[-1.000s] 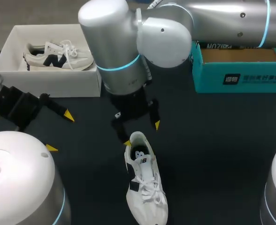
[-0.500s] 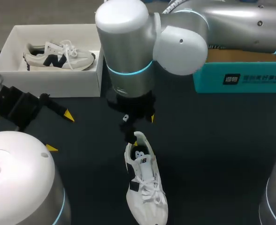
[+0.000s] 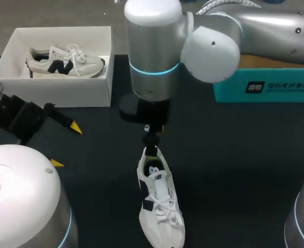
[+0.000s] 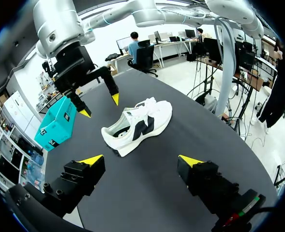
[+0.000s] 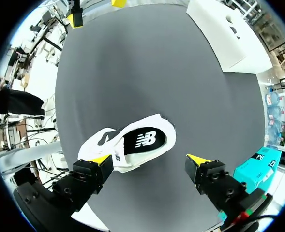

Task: Take the shoe out of the shoebox, open the shoe tongue, remove and reinsert the insole, then place the shoe into the shoebox

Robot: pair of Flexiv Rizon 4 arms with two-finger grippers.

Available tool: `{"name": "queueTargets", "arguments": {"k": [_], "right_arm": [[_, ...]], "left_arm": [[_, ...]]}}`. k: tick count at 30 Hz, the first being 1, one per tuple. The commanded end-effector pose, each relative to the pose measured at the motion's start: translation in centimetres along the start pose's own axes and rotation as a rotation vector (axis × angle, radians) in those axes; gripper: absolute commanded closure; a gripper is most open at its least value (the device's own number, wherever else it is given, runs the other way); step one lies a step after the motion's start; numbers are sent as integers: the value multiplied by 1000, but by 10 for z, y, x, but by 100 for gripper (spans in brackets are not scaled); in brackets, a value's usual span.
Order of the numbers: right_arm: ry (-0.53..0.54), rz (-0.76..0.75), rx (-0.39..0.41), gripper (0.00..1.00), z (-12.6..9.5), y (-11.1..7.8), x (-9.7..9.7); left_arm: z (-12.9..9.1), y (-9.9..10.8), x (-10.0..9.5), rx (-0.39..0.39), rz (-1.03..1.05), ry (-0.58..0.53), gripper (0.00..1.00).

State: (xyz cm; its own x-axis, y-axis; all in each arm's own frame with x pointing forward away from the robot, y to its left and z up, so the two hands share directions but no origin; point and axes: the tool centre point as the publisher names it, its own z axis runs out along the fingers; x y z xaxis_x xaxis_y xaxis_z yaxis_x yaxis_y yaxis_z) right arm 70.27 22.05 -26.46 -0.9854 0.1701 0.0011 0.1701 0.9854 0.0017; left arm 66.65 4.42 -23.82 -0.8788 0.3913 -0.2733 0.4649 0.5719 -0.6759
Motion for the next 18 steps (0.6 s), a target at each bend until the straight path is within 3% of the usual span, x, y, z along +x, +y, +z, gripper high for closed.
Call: {"name": "queueTargets", "arguments": {"k": [1, 6, 18], "right_arm": [[-30, -162, -19, 0, 8, 2, -1], [-40, -225, -88, 0, 21, 9, -7], [25, -204, -132, 0, 46, 11, -13]], "left_arm": [[0, 1, -1, -1, 0, 3, 0], [0, 1, -1, -1, 0, 3, 0], [0, 1, -1, -1, 0, 3, 0]]}}
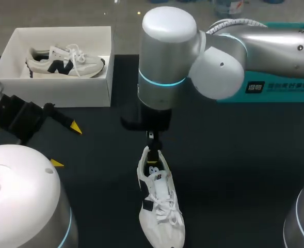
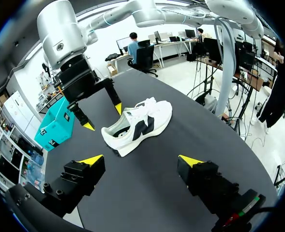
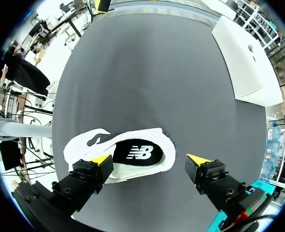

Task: Take the shoe out of the shoebox, open the shoe tongue, remove and reinsert the insole, then place the shoe into the shoebox

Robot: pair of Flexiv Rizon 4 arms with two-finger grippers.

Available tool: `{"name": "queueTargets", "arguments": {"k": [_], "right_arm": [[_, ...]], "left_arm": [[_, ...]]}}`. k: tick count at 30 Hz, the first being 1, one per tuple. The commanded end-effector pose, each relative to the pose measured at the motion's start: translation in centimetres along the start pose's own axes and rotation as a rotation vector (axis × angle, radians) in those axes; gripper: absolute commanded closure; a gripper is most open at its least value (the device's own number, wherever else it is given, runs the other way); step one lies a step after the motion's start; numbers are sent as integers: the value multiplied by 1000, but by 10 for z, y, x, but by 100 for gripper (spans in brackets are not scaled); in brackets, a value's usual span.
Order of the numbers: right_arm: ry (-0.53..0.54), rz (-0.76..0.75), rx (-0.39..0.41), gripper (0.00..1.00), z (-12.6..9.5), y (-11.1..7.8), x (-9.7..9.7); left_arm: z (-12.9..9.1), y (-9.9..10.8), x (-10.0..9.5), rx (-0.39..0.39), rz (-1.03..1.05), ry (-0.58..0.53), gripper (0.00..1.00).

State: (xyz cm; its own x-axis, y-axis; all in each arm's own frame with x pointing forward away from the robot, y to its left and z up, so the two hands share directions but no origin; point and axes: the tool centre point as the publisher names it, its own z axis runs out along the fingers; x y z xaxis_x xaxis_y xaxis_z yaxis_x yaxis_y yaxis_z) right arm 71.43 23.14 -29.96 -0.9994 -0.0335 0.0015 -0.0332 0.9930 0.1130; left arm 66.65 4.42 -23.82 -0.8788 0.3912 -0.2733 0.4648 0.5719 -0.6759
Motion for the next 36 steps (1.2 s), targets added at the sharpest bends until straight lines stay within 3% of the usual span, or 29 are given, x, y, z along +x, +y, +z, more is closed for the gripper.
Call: {"name": "queueTargets", "arguments": {"k": [1, 16, 31, 32, 34, 36], "right_arm": [[12, 2, -23, 0, 13, -4, -4], [75, -11, -60, 0, 49, -7, -20], [99, -12, -65, 0, 67, -10, -29], [100, -8, -61, 2, 67, -11, -29], [98, 0, -64, 49, 68, -13, -28], [101, 3, -59, 63, 68, -14, -28]], "left_arm": [[0, 1, -1, -1, 0, 3, 0], [0, 1, -1, -1, 0, 3, 0], [0, 1, -1, -1, 0, 3, 0], [0, 1, -1, -1, 0, 3, 0], [0, 1, -1, -1, 0, 3, 0], [0, 1, -1, -1, 0, 3, 0]]}}
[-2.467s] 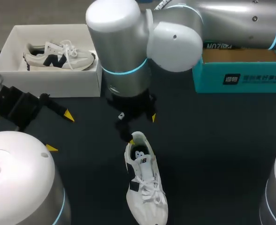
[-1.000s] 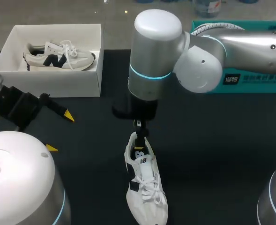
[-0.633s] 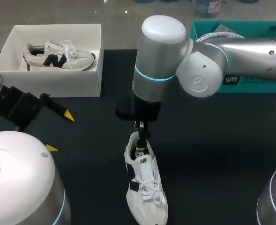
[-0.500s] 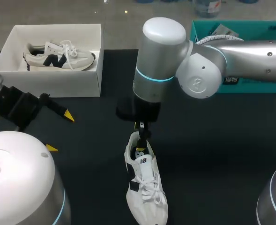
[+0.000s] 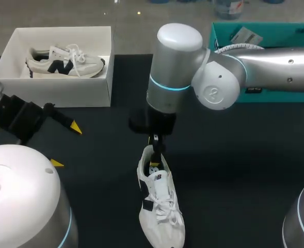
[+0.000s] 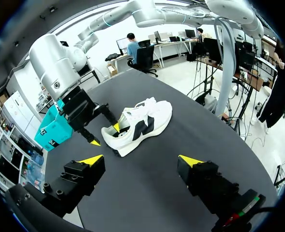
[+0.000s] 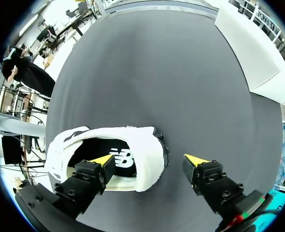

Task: Take the shoe out of the shoebox, open the shoe tongue, remove and reinsert the insole, then place the shoe into the shoebox

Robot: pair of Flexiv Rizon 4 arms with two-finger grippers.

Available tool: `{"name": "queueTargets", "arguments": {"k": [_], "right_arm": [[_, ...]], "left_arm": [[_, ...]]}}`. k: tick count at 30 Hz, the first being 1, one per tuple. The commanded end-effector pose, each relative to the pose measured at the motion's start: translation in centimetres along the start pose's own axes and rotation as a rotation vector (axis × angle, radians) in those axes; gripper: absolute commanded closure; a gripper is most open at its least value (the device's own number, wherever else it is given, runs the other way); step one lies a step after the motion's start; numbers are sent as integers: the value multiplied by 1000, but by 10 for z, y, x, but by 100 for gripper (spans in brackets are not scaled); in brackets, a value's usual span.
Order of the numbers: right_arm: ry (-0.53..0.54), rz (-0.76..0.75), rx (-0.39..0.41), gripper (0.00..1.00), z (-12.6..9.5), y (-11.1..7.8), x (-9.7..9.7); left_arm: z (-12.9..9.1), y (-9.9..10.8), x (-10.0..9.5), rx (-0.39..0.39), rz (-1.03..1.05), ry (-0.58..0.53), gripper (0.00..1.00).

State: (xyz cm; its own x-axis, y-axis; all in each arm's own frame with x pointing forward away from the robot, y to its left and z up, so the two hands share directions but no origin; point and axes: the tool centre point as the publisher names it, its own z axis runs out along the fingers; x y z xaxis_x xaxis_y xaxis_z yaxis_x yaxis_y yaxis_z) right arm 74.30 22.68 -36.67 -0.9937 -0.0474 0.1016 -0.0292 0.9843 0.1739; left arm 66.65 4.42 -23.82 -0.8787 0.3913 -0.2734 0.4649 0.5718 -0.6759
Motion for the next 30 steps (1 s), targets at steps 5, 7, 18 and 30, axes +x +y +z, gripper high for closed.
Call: {"name": "queueTargets", "arguments": {"k": [5, 7, 18, 30], "right_arm": [[-7, 9, 9, 100, 2, -1, 1], [-9, 10, 10, 100, 1, -1, 1], [-18, 12, 0, 100, 1, 3, 7], [-139, 44, 84, 100, -94, 4, 11]], "left_arm": [[0, 1, -1, -1, -1, 3, 0], [0, 1, -1, -1, -1, 3, 0], [0, 1, -1, -1, -1, 3, 0], [0, 1, -1, -1, -1, 3, 0]]}}
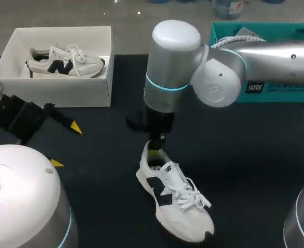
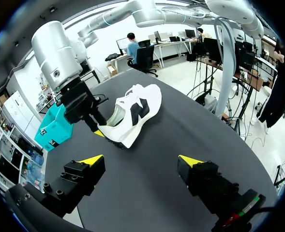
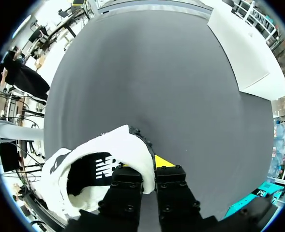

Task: Take the shoe out of the shoebox, open the shoe tongue, remove and reinsert the insole, then place the shoe into the shoebox

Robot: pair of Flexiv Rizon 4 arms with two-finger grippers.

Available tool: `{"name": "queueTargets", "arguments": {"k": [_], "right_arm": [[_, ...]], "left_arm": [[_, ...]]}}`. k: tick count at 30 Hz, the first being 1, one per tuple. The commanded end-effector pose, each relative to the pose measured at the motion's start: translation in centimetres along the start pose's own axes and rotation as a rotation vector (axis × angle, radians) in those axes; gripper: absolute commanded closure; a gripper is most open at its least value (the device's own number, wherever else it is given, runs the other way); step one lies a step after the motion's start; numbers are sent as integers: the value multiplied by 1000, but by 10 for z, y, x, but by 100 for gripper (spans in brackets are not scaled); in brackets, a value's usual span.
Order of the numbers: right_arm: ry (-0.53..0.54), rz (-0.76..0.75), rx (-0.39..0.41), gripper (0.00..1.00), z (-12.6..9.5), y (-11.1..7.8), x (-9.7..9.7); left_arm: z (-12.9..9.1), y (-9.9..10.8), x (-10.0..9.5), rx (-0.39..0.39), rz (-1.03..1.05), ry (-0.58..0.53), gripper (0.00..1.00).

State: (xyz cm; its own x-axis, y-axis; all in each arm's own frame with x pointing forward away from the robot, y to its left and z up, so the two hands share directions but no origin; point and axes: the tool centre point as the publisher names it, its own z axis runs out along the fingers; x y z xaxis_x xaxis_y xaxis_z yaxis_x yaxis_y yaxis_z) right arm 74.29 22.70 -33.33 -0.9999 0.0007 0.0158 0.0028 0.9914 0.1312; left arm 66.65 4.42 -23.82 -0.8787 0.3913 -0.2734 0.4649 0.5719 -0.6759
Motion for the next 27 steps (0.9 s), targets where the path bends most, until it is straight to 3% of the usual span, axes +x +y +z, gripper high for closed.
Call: {"name": "queueTargets", "arguments": {"k": [1, 8, 12, 17, 27], "right_arm": [[-58, 8, 48, 100, -73, -6, 0], [-152, 31, 108, 100, -140, -19, -14], [-187, 36, 127, 100, -160, -21, -20], [-198, 9, 185, 100, -174, -16, -24], [-198, 9, 185, 100, -174, -16, -24]], "left_arm": [[0, 1, -1, -1, 0, 3, 0], [0, 1, -1, -1, 0, 3, 0], [0, 1, -1, -1, 0, 3, 0], [0, 1, -1, -1, 0, 3, 0], [0, 1, -1, -1, 0, 3, 0]]}}
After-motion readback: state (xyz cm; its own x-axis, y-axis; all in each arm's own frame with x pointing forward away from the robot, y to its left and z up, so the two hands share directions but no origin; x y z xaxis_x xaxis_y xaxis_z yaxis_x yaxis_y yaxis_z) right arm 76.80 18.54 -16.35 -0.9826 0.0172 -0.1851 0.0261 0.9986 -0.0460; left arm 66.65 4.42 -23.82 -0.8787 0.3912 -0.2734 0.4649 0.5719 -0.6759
